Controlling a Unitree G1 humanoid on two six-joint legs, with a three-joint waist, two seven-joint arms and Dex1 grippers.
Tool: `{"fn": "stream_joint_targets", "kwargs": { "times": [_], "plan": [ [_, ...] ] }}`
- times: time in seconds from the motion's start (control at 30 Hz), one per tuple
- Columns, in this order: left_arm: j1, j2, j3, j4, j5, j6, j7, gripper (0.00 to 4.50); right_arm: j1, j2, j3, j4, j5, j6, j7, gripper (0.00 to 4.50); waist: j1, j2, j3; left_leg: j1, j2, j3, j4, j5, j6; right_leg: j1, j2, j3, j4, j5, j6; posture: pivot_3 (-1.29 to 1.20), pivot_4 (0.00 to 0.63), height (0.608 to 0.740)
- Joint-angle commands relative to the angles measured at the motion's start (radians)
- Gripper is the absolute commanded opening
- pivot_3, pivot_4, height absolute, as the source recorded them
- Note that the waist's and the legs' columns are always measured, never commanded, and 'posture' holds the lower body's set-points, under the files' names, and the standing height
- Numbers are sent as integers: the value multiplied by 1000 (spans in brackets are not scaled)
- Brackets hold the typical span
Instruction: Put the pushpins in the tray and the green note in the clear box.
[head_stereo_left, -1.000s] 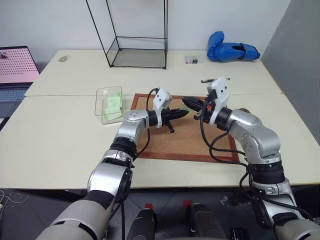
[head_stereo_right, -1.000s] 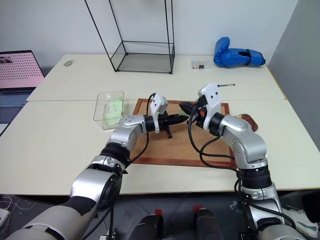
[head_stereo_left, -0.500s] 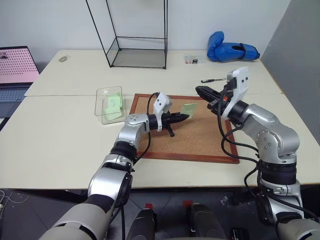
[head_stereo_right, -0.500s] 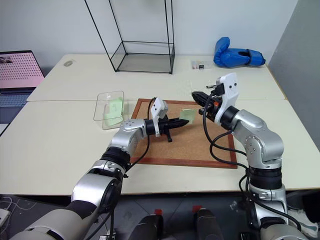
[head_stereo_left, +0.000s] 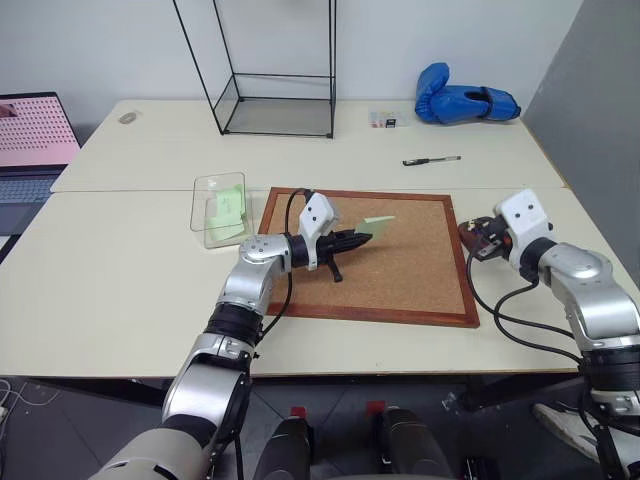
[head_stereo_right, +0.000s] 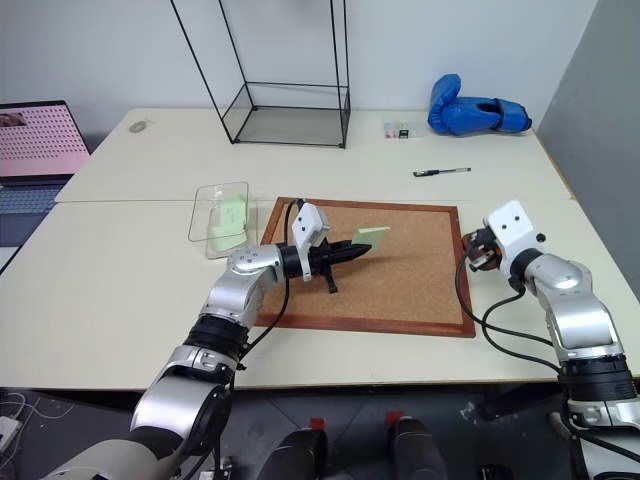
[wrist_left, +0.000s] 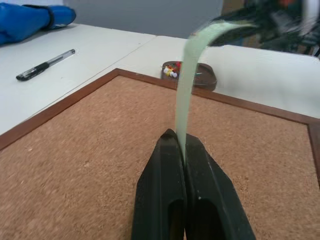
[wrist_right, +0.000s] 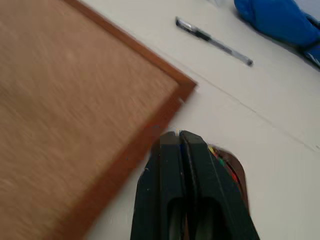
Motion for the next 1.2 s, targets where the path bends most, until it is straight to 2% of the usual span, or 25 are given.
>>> {"fn": "stream_joint_targets", "kwargs": {
  "times": [0.03, 0.23, 0.6, 0.83, 0.97, 1.13, 1.2],
  "plan": [
    [16, 20, -9, -80, 0, 17, 20, 10, -42, -14, 15, 129, -81, -113, -26, 0, 0, 0, 0, 0, 0, 0, 0, 0, 0, 0, 0, 0, 0, 0, 0, 0, 150, 740],
    [25, 31, -16, -99, -4, 28, 38, 10, -90, 2, 20, 272, -126, -178, -40, 0, 1, 0, 0, 0, 0, 0, 0, 0, 0, 0, 0, 0, 0, 0, 0, 0, 150, 740],
    [17, 35, -17, -93, -11, 30, 47, 0, -127, 17, -5, 326, -126, -190, -40, 2190, 1, 0, 0, 0, 0, 0, 0, 0, 0, 0, 0, 0, 0, 0, 0, 0, 150, 740],
    [-1, 34, -13, -73, -12, 24, 49, 0, -138, 7, -36, 302, -112, -171, -39, 3786, 1, 0, 0, 0, 0, 0, 0, 0, 0, 0, 0, 0, 0, 0, 0, 0, 150, 740],
    [-11, 33, -10, -64, -13, 21, 51, 0, -141, -9, -53, 272, -106, -154, -30, 4484, 1, 0, 0, 0, 0, 0, 0, 0, 0, 1, 0, 0, 0, 0, 0, 0, 150, 740],
    [-35, 30, 7, -59, -20, 26, 78, 0, -134, -48, -90, 181, -77, -113, 10, 4484, 2, 0, 0, 0, -1, 0, 0, 0, 0, 0, 0, 0, 0, 0, 0, 0, 150, 740],
    [-50, 42, 16, -73, -14, 43, 109, 0, -118, -60, -91, 101, -20, -118, 103, 4484, 2, 0, 0, 0, -1, 0, 0, 0, 0, 1, 0, 0, 0, 0, 0, 0, 150, 740]
  ]
}}
